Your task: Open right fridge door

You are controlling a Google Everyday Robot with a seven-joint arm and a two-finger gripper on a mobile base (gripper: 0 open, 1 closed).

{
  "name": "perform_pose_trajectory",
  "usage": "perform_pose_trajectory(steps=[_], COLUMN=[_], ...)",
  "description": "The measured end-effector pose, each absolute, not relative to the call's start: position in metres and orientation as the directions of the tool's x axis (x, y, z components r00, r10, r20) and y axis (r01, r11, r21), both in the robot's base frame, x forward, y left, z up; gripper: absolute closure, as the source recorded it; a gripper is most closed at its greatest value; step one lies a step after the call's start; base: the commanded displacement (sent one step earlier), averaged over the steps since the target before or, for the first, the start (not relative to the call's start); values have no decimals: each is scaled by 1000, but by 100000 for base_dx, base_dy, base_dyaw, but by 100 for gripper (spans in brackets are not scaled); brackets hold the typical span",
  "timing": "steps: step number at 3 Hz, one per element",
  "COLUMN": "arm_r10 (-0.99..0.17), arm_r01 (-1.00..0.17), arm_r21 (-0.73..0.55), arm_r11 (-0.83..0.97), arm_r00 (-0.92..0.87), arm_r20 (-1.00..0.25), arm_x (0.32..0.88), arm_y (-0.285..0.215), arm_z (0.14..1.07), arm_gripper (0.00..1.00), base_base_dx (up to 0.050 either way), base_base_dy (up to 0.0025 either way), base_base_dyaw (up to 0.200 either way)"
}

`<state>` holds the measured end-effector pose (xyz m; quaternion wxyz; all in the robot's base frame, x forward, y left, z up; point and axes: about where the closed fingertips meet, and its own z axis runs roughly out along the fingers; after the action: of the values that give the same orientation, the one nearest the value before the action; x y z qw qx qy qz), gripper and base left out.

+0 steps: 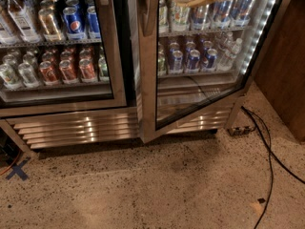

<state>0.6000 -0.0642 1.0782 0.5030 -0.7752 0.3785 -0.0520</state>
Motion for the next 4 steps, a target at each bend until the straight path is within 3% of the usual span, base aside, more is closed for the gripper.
perform_pose_trajectory(steps=[2,3,4], arm_r10=[-645,-744,-833], arm_r01=[-551,-672,-808], arm_r21=[-807,-709,-581], arm_r11=[-212,-215,-98], arm_r00=[700,583,386], arm_r20=[-308,-326,-397], arm_x=[599,548,447], arm_y=[-64,-104,-123], arm_z=[1074,1058,1058], arm_gripper=[35,11,0], base_base_dx=[0,0,0], base_base_dy=[0,0,0], base_base_dyaw=[0,0,0])
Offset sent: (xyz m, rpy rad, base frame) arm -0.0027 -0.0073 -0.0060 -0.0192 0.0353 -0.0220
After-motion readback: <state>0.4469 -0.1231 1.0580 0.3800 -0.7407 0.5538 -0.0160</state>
